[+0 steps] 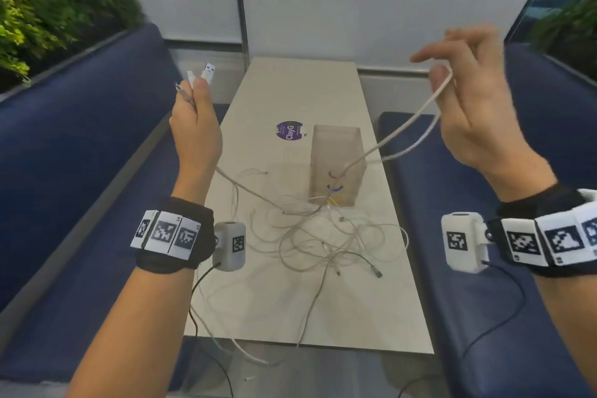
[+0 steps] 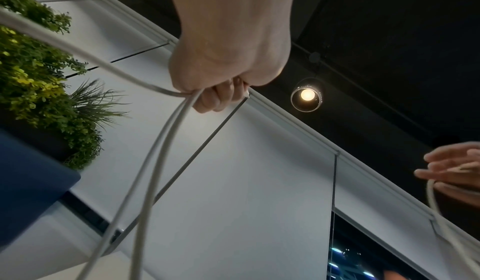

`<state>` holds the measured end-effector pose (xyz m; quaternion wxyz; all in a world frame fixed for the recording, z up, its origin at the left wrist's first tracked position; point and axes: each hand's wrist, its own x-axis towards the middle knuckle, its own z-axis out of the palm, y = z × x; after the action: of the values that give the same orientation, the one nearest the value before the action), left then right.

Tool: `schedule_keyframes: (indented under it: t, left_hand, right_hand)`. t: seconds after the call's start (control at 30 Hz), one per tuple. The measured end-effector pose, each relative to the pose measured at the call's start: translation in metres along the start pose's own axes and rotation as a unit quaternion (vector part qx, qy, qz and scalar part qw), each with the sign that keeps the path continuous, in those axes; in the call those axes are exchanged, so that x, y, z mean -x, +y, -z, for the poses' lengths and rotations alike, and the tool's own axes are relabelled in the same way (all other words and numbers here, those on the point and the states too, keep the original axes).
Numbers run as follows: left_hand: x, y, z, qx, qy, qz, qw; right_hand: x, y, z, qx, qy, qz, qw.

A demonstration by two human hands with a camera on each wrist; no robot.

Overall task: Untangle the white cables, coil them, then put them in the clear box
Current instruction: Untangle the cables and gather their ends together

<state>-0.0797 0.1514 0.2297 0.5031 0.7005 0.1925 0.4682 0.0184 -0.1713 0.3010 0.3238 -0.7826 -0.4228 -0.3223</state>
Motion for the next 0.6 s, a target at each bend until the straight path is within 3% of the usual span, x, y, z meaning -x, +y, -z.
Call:
schedule_keyframes:
  t: [0.07, 0.13, 0.2, 0.23, 0.27, 0.33, 0.37, 0.43, 0.5, 0.6]
  left_hand:
    - [-0.001, -0.002, 0.001, -0.003, 0.01, 0.001, 1.0]
    - [-0.002, -0.002, 0.002, -0.002, 0.022, 0.011, 1.0]
    - [-0.004, -0.001, 0.004, 0.004, 0.027, 0.023, 0.999]
    - [-0.005, -0.001, 0.005, 0.012, 0.027, 0.03, 0.999]
    - [-0.006, 0.0, 0.005, 0.022, 0.026, 0.039, 0.999]
    - [-0.009, 0.002, 0.006, 0.044, 0.023, 0.056, 0.997]
    - [-0.009, 0.003, 0.003, 0.057, 0.02, 0.063, 0.996]
    - [-0.011, 0.004, 0.002, 0.071, 0.015, 0.07, 0.995]
    - [-0.01, 0.004, -0.001, 0.073, 0.006, 0.075, 0.994]
    - [-0.005, 0.005, -0.006, 0.077, -0.007, 0.1, 0.992]
  right_hand:
    - [-0.002, -0.005, 0.013, 0.078, 0.01, 0.018, 0.997]
    - [-0.001, -0.011, 0.033, 0.087, -0.001, 0.019, 0.996]
    - [0.002, -0.007, 0.052, -0.025, -0.121, -0.039, 0.992]
    - [0.003, -0.007, 0.055, -0.097, -0.224, -0.091, 0.965]
    - [0.005, -0.007, 0.054, -0.151, -0.334, -0.153, 0.918]
    - [0.01, -0.008, 0.047, -0.19, -0.528, -0.267, 0.784]
    - [0.014, -0.009, 0.044, -0.194, -0.59, -0.298, 0.725]
    - [0.019, -0.014, 0.037, -0.239, -0.638, -0.288, 0.673]
    - [0.026, -0.018, 0.021, -0.236, -0.637, -0.294, 0.672]
    - [0.052, -0.004, -0.035, -0.157, -0.573, -0.318, 0.739]
